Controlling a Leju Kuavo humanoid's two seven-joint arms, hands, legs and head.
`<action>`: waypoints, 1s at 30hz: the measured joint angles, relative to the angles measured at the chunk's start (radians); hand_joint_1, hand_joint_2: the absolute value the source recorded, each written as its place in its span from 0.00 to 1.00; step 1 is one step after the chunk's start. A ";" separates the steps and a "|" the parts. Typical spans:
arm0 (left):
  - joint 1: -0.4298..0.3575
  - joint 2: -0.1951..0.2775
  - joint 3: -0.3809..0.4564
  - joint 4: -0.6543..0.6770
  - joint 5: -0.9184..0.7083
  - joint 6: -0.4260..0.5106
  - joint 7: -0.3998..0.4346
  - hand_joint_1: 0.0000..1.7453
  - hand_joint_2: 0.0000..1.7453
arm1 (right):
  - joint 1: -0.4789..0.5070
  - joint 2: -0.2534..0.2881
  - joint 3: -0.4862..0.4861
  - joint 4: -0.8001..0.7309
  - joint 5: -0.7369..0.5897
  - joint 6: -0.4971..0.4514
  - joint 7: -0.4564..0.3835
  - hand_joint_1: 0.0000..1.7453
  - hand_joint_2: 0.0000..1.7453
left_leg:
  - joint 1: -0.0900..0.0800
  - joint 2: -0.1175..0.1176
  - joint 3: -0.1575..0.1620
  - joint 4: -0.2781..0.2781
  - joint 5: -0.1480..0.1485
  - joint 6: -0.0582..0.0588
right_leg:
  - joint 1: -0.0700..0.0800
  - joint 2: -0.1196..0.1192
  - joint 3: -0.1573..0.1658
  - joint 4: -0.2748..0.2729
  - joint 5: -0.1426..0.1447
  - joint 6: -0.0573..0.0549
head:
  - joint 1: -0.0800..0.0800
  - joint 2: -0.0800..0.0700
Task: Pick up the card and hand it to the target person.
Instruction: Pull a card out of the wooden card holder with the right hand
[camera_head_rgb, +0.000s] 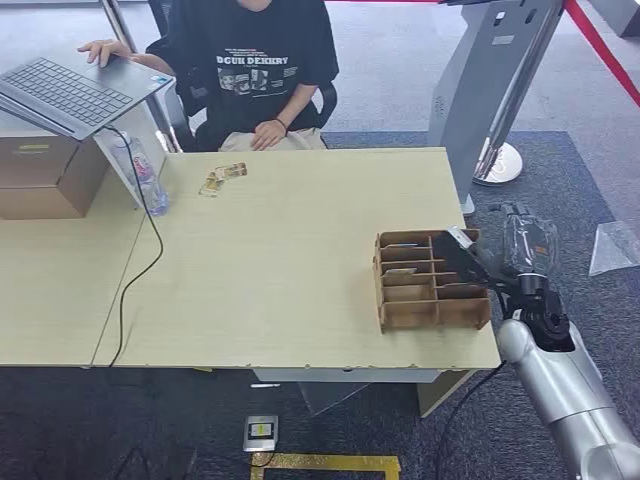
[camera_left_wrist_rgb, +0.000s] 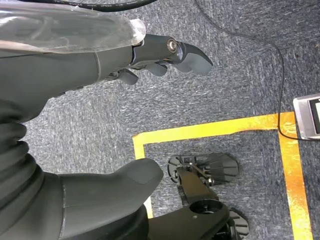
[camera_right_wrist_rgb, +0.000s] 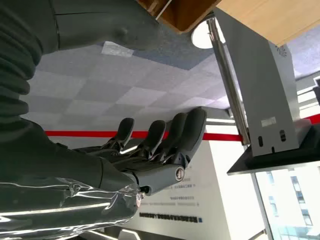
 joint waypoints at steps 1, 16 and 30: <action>0.000 0.000 0.000 0.000 0.000 0.000 0.000 0.00 1.00 | 0.000 0.001 0.001 0.001 0.001 0.000 0.000 0.38 1.00 | 0.000 0.000 0.000 0.000 0.000 0.000 | 0.000 0.000 0.000 0.000 0.000 0.000 | 0.000 0.000; 0.000 -0.001 0.000 0.000 0.002 0.000 0.000 0.00 1.00 | -0.001 0.006 0.022 0.018 -0.023 0.004 -0.023 0.39 1.00 | 0.000 0.000 0.000 0.000 0.000 0.000 | 0.000 0.000 0.000 0.000 0.000 0.000 | 0.000 0.000; 0.000 -0.001 0.000 0.000 0.003 0.000 0.000 0.00 1.00 | -0.003 0.006 0.033 0.020 -0.031 0.008 -0.030 0.42 1.00 | 0.000 0.000 0.000 0.000 0.000 0.000 | 0.000 0.000 0.000 0.000 0.000 0.000 | 0.000 0.000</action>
